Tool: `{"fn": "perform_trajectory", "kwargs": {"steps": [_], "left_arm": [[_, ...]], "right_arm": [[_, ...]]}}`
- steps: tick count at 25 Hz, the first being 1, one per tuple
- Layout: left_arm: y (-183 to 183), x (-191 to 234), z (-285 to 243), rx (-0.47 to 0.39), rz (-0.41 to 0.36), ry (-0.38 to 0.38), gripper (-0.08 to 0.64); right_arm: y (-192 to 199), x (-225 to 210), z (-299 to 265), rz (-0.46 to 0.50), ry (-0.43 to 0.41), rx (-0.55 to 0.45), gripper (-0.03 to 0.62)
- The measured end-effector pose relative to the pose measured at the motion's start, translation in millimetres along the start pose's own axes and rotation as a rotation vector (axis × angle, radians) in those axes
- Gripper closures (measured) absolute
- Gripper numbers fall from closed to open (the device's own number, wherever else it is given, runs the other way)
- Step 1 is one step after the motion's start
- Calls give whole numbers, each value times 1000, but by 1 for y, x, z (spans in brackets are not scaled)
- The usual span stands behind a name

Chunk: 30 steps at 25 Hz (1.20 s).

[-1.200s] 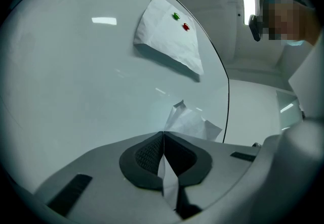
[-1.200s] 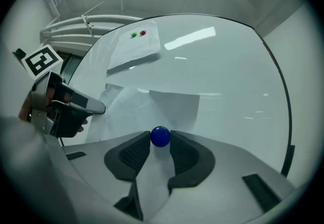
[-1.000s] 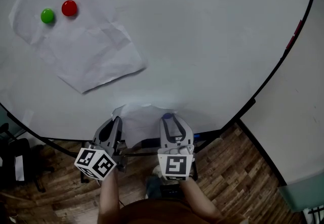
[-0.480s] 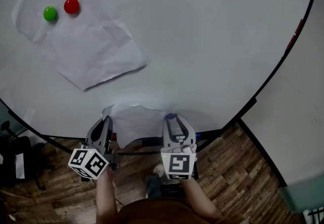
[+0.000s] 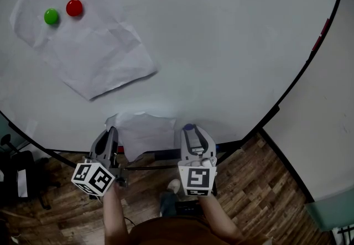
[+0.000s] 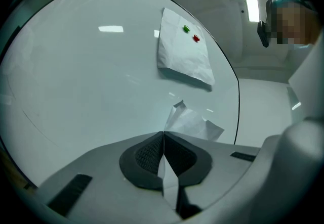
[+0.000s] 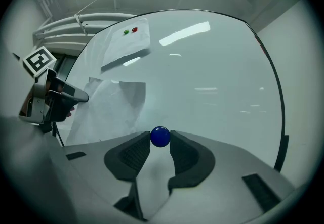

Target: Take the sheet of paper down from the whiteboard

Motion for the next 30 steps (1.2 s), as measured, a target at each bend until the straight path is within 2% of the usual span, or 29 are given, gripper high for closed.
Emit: {"fn": "perform_trajectory", "kwargs": {"steps": [30], "left_arm": [[-2, 8, 0, -5, 10, -9, 535]], "right_arm": [[2, 4, -4, 11, -5, 12, 457]]}}
Point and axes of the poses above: the fingertips, and each gripper's own axes: z backward along the fingers, x to its left, y out of its underside, the point moved 10 cm from there along z, backward along the fingers, and after that the axes turned 14 degrees about -x, right-handed, at the moved point
